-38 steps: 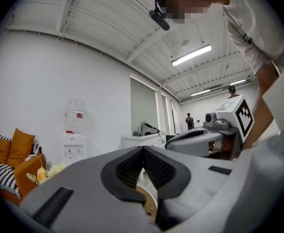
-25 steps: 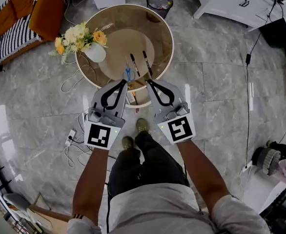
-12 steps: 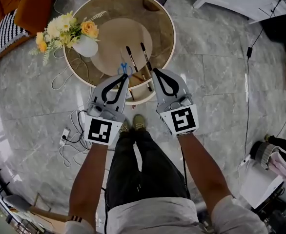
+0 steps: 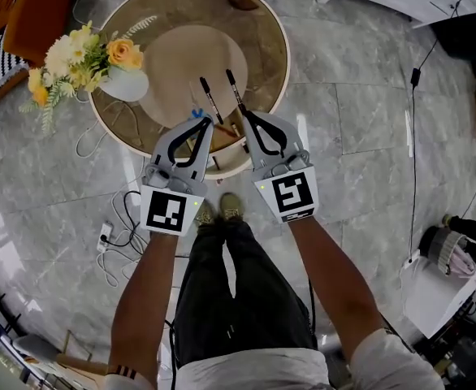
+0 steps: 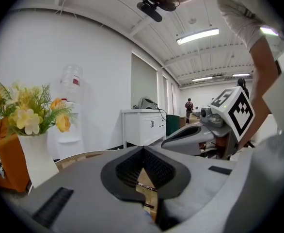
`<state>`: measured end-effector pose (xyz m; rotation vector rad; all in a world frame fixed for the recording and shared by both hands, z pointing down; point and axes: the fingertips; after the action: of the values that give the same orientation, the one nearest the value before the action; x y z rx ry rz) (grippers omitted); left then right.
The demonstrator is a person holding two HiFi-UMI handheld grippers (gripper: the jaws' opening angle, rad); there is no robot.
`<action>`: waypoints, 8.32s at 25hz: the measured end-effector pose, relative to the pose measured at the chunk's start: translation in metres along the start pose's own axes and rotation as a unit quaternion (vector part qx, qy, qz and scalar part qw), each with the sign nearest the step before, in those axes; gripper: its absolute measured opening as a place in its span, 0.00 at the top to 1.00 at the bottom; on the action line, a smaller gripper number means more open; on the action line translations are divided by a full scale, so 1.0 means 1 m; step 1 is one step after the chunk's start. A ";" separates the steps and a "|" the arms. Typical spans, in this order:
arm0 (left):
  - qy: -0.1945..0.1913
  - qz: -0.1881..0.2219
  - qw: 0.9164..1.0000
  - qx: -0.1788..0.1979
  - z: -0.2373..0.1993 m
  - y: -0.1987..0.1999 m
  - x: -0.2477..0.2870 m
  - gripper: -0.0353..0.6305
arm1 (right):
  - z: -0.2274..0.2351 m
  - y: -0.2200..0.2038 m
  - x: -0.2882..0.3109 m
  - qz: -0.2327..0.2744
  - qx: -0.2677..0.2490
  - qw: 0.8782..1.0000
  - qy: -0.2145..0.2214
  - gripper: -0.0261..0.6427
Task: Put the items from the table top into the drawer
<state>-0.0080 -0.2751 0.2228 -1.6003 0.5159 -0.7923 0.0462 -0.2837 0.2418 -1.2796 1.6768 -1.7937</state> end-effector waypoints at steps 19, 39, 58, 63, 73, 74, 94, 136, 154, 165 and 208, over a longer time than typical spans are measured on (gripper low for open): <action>-0.004 -0.037 0.999 -0.015 -0.020 -0.073 0.046 0.95 | 0.012 -0.108 0.070 -0.124 0.021 0.992 -0.005 0.83; -0.017 -0.048 0.998 -0.040 -0.024 -0.101 0.051 0.95 | 0.015 -0.187 0.108 -0.239 0.067 0.969 -0.005 0.80; -0.020 -0.048 0.998 -0.045 -0.022 -0.106 0.036 0.95 | 0.004 -0.165 0.097 -0.205 0.056 0.977 -0.024 0.89; -0.028 -0.040 0.998 -0.040 -0.015 -0.100 0.022 0.95 | -0.009 -0.134 0.073 -0.165 0.065 0.983 -0.043 0.89; -0.024 -0.023 0.999 -0.040 0.010 -0.098 -0.019 0.95 | -0.061 -0.109 0.010 -0.132 0.075 0.987 -0.046 0.89; -0.021 -0.023 0.999 -0.041 0.014 -0.098 -0.023 0.95 | -0.063 -0.108 0.004 -0.130 0.075 0.988 -0.045 0.89; 0.045 -0.026 0.998 -0.028 0.108 -0.153 -0.105 0.95 | -0.128 -0.172 -0.111 -0.101 0.034 0.994 0.019 0.89; 0.015 0.068 0.996 0.054 0.022 -0.367 -0.025 0.95 | -0.125 -0.452 0.077 -0.230 -0.058 0.969 0.063 0.89; -0.011 0.054 0.997 0.059 0.042 -0.347 -0.052 0.95 | -0.143 -0.398 0.047 -0.125 -0.044 0.987 0.086 0.96; -0.011 0.090 0.994 0.058 0.076 -0.269 -0.094 0.95 | -0.139 -0.283 -0.020 -0.031 -0.025 0.994 0.099 0.96; 0.007 0.095 0.995 -0.026 0.014 -0.145 -0.047 0.95 | -0.057 -0.152 0.085 -0.132 -0.004 0.988 0.081 0.84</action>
<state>-0.0437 -0.2050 0.3539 -1.5686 0.6927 -0.6514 0.0028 -0.2824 0.4204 -1.4512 1.6622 -2.0958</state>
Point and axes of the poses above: the fingertips, and each gripper's own axes: x forward along the fingers, z to its right, y out of its top, and after that the axes turned 2 degrees about -x, right-handed
